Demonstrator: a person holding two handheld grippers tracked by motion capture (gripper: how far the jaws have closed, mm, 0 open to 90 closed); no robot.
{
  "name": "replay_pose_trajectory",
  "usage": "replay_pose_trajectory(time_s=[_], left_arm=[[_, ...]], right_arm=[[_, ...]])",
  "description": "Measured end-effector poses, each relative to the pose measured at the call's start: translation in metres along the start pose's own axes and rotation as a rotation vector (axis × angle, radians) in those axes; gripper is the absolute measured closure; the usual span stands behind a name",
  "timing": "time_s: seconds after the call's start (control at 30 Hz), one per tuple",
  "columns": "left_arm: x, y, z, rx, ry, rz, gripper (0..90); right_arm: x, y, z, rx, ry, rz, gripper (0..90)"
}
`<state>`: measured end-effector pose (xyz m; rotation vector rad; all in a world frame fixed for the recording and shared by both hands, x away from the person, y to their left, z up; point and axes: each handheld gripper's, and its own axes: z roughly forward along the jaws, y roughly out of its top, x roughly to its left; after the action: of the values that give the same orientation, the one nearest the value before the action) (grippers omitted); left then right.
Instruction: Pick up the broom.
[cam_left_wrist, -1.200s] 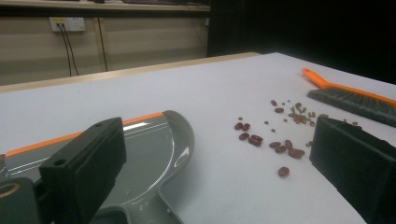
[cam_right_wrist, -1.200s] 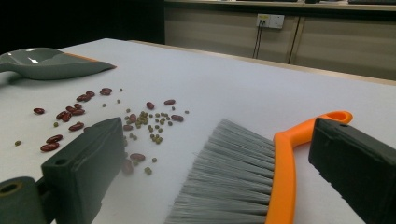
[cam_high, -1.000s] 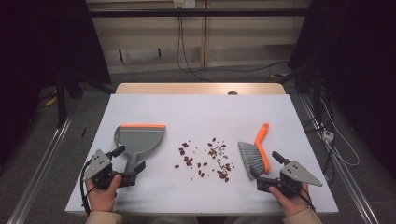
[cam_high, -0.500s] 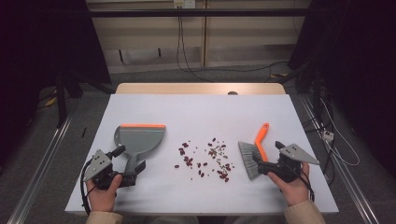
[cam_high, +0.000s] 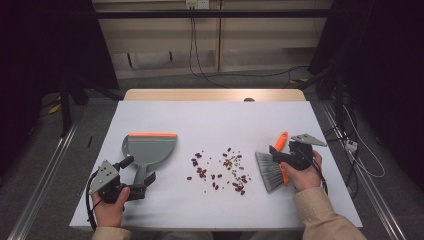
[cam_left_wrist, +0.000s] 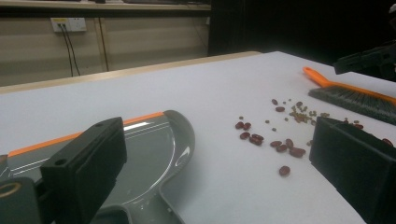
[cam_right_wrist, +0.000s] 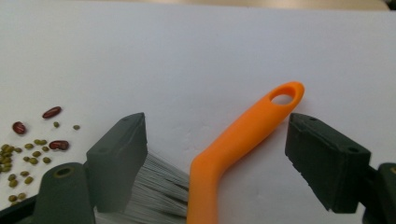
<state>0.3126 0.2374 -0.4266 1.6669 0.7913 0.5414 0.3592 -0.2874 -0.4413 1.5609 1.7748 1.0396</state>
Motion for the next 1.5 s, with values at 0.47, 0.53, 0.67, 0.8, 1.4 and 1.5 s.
replay_pose_trajectory(time_s=[0.47, 0.53, 0.67, 0.8, 1.4, 1.5], left_arm=[[0.001, 0.0, 0.0, -0.006, 0.005, -0.01, 4.0], [0.001, 0.0, 0.0, -0.003, 0.004, -0.008, 4.0], [0.001, 0.0, -0.001, 0.001, 0.002, -0.002, 4.1], [0.001, 0.0, -0.001, -0.002, 0.004, -0.006, 4.1], [0.001, 0.0, 0.0, 0.001, 0.003, 0.0, 4.2], [0.001, -0.001, -0.001, -0.004, 0.008, -0.012, 4.2]], right_arm=[[0.003, -0.001, 0.023, 0.174, -0.09, 0.017, 39.8], [0.002, -0.002, 0.025, 0.181, -0.087, 0.034, 40.7], [0.004, -0.003, 0.028, 0.192, -0.095, 0.046, 45.3], [0.005, 0.0, 0.03, 0.216, -0.092, 0.023, 51.3], [0.006, 0.011, 0.035, 0.289, -0.041, -0.023, 69.0], [0.005, 0.013, 0.04, 0.262, -0.047, -0.023, 69.0]])
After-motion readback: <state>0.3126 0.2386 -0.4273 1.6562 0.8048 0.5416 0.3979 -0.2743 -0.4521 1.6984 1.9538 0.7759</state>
